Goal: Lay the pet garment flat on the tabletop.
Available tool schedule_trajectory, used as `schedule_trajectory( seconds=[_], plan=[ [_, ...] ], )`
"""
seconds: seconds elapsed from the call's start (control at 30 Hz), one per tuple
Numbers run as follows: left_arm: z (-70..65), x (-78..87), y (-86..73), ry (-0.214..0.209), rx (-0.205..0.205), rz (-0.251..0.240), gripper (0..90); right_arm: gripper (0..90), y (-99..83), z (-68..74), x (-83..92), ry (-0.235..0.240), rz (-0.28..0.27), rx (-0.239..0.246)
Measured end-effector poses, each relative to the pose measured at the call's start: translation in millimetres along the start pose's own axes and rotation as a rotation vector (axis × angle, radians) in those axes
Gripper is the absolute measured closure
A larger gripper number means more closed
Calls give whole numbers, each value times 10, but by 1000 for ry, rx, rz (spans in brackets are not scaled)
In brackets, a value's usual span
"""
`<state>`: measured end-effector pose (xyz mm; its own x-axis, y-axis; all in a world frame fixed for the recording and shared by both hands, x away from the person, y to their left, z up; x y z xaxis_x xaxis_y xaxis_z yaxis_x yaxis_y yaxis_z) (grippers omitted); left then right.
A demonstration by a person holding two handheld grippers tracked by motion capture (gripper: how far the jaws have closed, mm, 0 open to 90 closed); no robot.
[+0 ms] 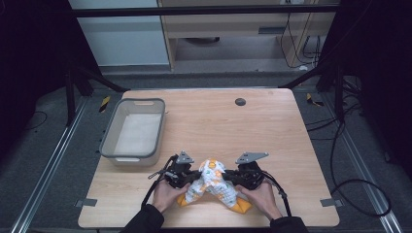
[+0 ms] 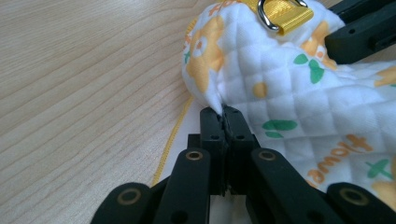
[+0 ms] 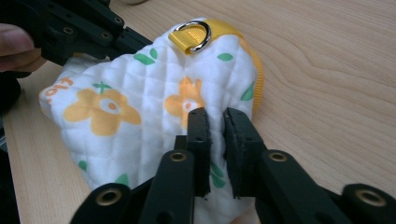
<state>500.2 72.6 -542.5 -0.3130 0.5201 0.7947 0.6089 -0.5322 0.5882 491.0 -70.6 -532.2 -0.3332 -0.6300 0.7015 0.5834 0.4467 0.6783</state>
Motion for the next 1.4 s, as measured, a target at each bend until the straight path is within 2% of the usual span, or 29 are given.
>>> schedule_trajectory(
  seconds=[0.07,0.13,0.17,0.27,0.33,0.37,0.4,0.43,0.53,0.57,0.63,0.7,0.73,0.77,0.8,0.87,0.9,1.07,1.1,1.2,1.23,1.27,1.3,1.4],
  plan=[
    [1,41,11,3,-5,-7,890,840,14,7,30,-4,-6,1],
    [-6,144,58,1,-4,-47,892,847,41,-1,112,-11,-32,5],
    [-6,144,58,1,-4,-47,892,847,41,-1,112,-11,-32,5],
    [-17,262,101,0,-5,-79,892,850,84,-24,245,-18,-71,-17],
    [-32,344,140,-1,-7,-103,892,850,101,-25,272,-21,-80,-12],
    [-56,429,178,4,-17,-129,893,852,137,-8,324,-30,-96,-2],
    [-56,429,178,4,-17,-129,893,852,137,-8,324,-30,-96,-2],
    [-69,473,195,2,-19,-142,893,853,180,8,372,-43,-121,22],
    [-107,597,252,7,-27,-184,893,854,216,33,427,-45,-143,33],
    [-119,640,276,12,-32,-200,893,855,252,55,485,-46,-165,41],
    [-151,717,333,13,-32,-224,893,855,272,67,518,-48,-176,46],
    [-204,838,430,25,-55,-258,893,855,337,107,622,-52,-208,55],
    [-204,838,430,25,-55,-258,893,855,337,107,622,-52,-208,55],
    [-216,880,460,24,-56,-268,893,855,393,117,692,-59,-230,59],
    [-224,965,534,25,-60,-296,893,854,423,123,727,-60,-238,62],
    [-226,1003,573,24,-58,-310,892,854,492,123,794,-73,-263,68],
    [-221,1052,654,31,-59,-329,892,853,529,119,823,-83,-273,74],
    [-170,1085,805,52,-54,-352,892,853,695,41,893,-129,-316,72],
    [-129,1089,882,60,-46,-362,892,853,771,-13,887,-147,-330,64],
    [-84,1083,950,70,-36,-368,891,852,866,-109,850,-178,-343,53],
    [-14,1057,1028,102,-37,-370,891,851,902,-152,831,-190,-351,50],
    [-14,1057,1028,102,-37,-370,891,850,941,-207,806,-207,-357,46],
    [76,1002,1115,143,-40,-369,890,847,989,-273,773,-225,-369,41],
    [280,807,1261,193,7,-348,885,845,1104,-491,627,-280,-378,-1]
  ],
)
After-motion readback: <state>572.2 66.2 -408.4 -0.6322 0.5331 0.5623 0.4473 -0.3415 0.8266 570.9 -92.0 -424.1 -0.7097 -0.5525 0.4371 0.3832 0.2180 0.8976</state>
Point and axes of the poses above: each handheld gripper's, and its own axes: x roughly backward along the jaws, y roughly out of its top, z roughly to its left, the point moved 9 cm from there along -x, roughly forward along the jaws, and after that the axes turned 7 degrees about z, right-handed, at the moved point
